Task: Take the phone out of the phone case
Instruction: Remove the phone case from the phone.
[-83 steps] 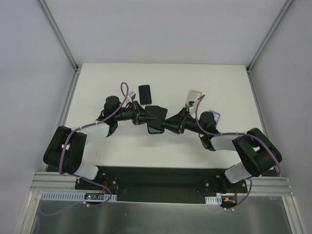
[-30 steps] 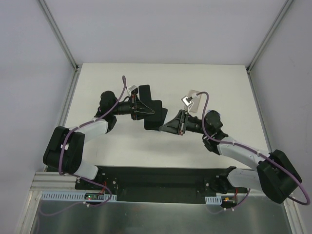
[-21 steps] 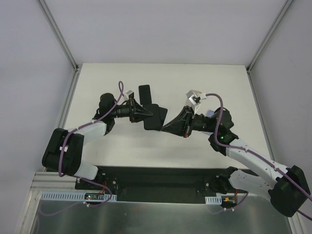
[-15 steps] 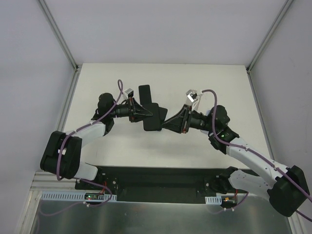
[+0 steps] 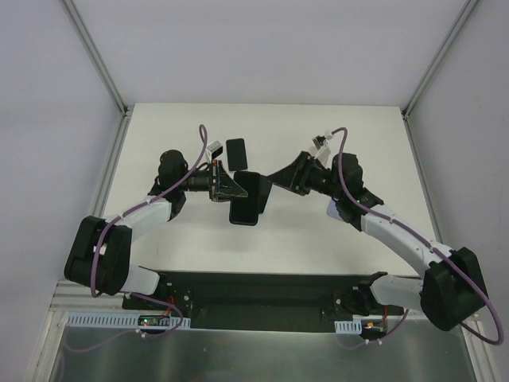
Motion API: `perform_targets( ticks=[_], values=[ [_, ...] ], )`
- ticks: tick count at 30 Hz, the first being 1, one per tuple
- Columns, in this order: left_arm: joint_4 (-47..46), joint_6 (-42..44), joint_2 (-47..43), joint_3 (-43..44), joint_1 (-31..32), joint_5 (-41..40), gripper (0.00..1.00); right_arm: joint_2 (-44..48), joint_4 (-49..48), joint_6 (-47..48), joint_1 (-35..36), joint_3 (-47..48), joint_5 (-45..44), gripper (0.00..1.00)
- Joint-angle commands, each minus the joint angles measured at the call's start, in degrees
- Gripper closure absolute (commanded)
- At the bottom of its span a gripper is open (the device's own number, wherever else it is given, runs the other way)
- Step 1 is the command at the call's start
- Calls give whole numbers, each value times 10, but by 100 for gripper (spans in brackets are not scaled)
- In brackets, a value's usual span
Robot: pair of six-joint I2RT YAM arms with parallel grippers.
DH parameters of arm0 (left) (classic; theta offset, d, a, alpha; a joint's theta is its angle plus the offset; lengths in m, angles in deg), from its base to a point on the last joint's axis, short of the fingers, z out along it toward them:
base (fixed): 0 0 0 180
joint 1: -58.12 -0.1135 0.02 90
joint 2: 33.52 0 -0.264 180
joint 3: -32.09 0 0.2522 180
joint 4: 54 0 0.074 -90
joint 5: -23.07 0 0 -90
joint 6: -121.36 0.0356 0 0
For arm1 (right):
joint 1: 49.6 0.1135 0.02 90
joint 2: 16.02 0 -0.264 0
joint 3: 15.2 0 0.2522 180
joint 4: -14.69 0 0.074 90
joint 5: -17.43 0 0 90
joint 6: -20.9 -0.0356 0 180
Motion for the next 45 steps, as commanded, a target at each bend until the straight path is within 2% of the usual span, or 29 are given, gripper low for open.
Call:
perform_targets(
  ticks=[1, 4, 8, 11, 14, 15, 18, 22, 30, 41, 45],
  values=[
    [-41, 43, -36, 21, 6, 41, 100, -56, -96, -68, 0, 55, 67, 38],
    [-40, 47, -47, 22, 7, 42, 100, -99, -187, -117, 0, 59, 96, 37],
    [-38, 48, -52, 25, 6, 43, 100, -137, -220, -140, 0, 65, 123, 38],
    [-39, 50, -54, 27, 6, 44, 100, -156, -269, -169, 1, 61, 141, 43],
    [-39, 50, -53, 28, 6, 46, 100, -179, -347, -213, 1, 54, 152, 59],
    [-38, 50, -54, 28, 6, 45, 100, -186, -373, -228, 1, 50, 155, 70],
    [-38, 45, -50, 28, 6, 41, 100, -218, -467, -291, 1, 44, 162, 87],
    [-39, 44, -47, 28, 6, 39, 100, -256, -595, -361, 0, 36, 160, 99],
    [-51, 61, -52, 27, 6, 46, 100, -283, -693, -416, 21, 48, 162, 99],
    [-118, 72, -51, 50, 7, 48, 100, -268, -694, -521, 65, 47, 54, 99],
    [-192, 19, -40, 46, 6, 45, 100, -252, -694, -544, 69, 37, 16, 99]
  ],
)
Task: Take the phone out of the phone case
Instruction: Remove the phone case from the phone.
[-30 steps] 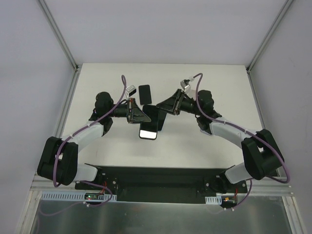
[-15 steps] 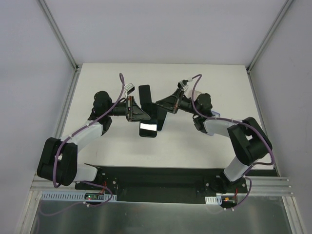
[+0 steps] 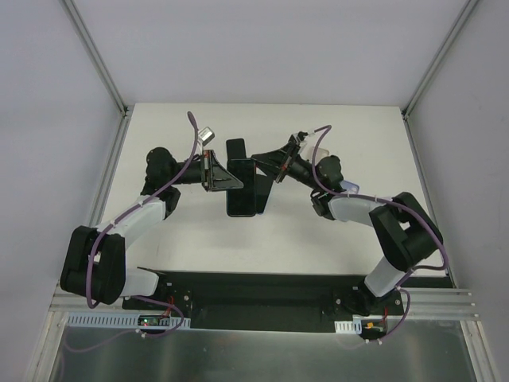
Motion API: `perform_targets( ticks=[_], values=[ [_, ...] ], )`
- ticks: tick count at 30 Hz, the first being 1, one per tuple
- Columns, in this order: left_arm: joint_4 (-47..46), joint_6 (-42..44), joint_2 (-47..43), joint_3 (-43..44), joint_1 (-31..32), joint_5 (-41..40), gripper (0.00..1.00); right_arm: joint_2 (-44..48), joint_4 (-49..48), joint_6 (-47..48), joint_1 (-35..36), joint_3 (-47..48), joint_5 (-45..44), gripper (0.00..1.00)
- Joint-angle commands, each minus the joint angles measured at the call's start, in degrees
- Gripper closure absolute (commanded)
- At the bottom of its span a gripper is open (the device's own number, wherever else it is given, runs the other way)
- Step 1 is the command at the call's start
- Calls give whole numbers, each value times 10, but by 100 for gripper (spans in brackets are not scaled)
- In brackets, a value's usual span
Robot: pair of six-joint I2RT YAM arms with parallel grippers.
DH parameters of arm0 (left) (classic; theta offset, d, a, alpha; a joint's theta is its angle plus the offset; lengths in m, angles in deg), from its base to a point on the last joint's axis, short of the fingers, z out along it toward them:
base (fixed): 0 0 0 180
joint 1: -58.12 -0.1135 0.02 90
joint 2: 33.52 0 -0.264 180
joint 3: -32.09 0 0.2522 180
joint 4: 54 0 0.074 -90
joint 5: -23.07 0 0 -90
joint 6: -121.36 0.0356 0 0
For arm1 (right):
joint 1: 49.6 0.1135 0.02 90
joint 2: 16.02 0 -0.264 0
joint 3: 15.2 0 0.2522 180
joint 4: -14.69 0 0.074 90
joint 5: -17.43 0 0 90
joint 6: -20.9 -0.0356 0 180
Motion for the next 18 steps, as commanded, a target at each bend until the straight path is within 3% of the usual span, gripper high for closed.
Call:
perform_targets(
  ticks=[1, 8, 18],
  values=[
    [-160, -36, 5, 24, 22, 23, 100, 38, -142, -63, 47, 8, -42, 99],
    [-277, -109, 29, 23, 22, 16, 100, 44, -142, -94, 72, 18, -82, 99],
    [-296, -125, 29, 31, 22, 17, 100, 6, -142, -113, 102, 27, -102, 99]
  ],
)
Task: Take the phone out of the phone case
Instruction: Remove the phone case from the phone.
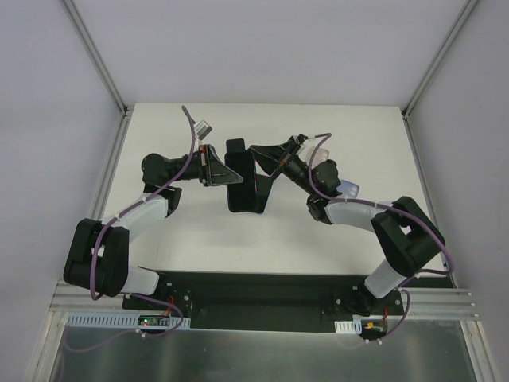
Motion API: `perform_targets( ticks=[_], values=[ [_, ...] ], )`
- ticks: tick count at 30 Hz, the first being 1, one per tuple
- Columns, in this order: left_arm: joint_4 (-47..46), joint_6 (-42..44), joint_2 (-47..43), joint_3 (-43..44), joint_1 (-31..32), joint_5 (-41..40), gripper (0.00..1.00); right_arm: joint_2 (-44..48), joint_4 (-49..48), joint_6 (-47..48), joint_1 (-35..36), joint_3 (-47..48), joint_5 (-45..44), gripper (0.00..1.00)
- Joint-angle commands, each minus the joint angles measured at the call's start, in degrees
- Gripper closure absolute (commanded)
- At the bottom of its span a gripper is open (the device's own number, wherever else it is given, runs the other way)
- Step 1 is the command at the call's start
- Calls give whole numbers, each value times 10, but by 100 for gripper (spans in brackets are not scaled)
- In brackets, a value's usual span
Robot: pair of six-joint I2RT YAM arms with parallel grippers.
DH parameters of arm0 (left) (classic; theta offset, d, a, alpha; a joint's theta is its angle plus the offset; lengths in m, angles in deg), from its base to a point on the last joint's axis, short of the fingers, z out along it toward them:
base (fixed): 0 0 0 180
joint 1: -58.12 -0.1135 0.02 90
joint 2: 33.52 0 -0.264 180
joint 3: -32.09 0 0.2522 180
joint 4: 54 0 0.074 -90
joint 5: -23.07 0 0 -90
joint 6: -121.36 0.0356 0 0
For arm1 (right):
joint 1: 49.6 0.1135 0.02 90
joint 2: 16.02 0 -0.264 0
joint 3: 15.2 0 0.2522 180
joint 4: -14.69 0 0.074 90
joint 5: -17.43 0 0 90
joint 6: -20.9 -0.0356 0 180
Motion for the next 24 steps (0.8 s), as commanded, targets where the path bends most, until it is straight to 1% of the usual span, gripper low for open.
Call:
perform_targets(
  ticks=[1, 8, 10, 16, 17, 20, 22, 23, 24],
  values=[
    [-78, -6, -3, 30, 22, 24, 100, -27, -120, -14, 58, 29, 28, 99],
    [-81, -6, -8, 36, 22, 24, 100, -52, -120, -17, 68, 24, 20, 99],
    [-77, -7, -7, 38, 22, 25, 100, -51, -120, 2, 67, 19, 19, 99],
    [-57, 1, -9, 33, 20, 29, 100, -21, -119, 62, 27, -17, 43, 98],
    [-53, 3, -9, 29, 20, 29, 100, -16, -118, 69, 16, -30, 47, 84],
    [-42, 4, -10, 21, 16, 26, 100, 9, -104, 102, -2, -54, 58, 57],
    [-35, 7, -12, 17, 14, 21, 100, 34, -74, 120, -9, -80, 66, 48],
    [-28, 14, -14, 15, 10, 19, 100, 45, -61, 146, -15, -89, 68, 43],
    [-7, 19, -15, 14, 8, 16, 100, 67, -31, 157, -17, -102, 71, 41]
  ],
)
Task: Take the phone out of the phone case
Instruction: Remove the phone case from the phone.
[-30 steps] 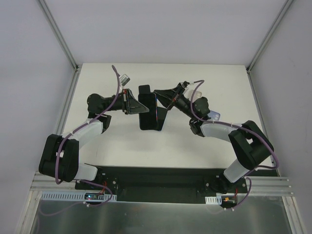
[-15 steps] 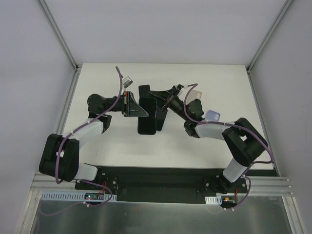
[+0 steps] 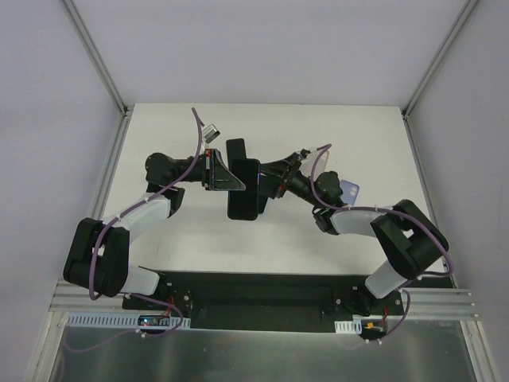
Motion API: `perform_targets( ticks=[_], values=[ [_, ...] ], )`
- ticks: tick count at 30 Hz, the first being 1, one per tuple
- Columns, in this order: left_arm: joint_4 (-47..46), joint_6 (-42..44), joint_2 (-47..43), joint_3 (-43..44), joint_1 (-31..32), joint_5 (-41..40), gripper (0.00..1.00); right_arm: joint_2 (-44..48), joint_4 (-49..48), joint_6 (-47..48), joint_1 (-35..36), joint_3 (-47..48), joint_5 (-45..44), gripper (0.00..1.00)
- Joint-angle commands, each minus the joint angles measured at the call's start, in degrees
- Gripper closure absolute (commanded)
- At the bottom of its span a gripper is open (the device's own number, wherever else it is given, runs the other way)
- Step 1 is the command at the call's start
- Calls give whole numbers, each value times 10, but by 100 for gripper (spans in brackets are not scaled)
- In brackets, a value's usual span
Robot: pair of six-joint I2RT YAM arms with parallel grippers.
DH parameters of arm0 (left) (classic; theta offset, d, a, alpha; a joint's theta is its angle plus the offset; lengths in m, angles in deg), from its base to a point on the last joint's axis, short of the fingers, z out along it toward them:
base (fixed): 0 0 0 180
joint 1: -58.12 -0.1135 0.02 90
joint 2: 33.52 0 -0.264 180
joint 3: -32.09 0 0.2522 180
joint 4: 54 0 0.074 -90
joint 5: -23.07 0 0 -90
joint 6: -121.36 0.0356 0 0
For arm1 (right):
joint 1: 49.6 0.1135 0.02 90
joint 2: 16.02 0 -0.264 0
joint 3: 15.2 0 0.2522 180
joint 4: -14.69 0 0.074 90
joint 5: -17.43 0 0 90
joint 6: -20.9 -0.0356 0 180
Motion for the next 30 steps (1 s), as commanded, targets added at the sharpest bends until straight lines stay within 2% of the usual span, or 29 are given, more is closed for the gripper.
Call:
perform_targets(
  ticks=[1, 4, 7, 8, 11, 14, 18, 22, 24, 25, 27, 28, 30],
  values=[
    [-9, 28, -16, 5, -12, -25, 100, 90, -26, 98, -15, -33, 30, 38],
    [-2, 29, -14, 1, -15, -27, 100, 158, 96, 183, -22, -44, 31, 27],
    [10, 32, -13, 1, -16, -25, 100, 240, 258, 285, -26, -26, 18, 1],
    [11, 34, -14, -1, -16, -25, 100, 260, 346, 317, -26, -15, 6, 4],
    [16, 39, -13, -6, -16, -24, 100, 325, 485, 413, -28, 37, -17, 4],
    [13, 40, -12, -9, -16, -23, 100, 345, 526, 463, -32, 85, 8, 4],
    [5, 33, -14, -9, -16, -21, 100, 279, 531, 477, -31, 155, 94, 1],
    [4, 32, -21, -7, -16, -18, 100, 228, 522, 475, -31, 191, 131, 19],
    [4, 30, -26, -8, -16, -18, 100, 204, 519, 472, -30, 206, 150, 24],
    [5, 30, -26, -8, -16, -18, 100, 199, 512, 467, -30, 207, 156, 30],
    [5, 29, -29, -8, -16, -17, 100, 187, 497, 457, -30, 208, 164, 34],
    [4, 29, -30, -8, -16, -17, 100, 184, 492, 455, -30, 208, 167, 41],
    [4, 29, -32, -8, -16, -15, 100, 178, 477, 445, -30, 207, 172, 46]
  ],
)
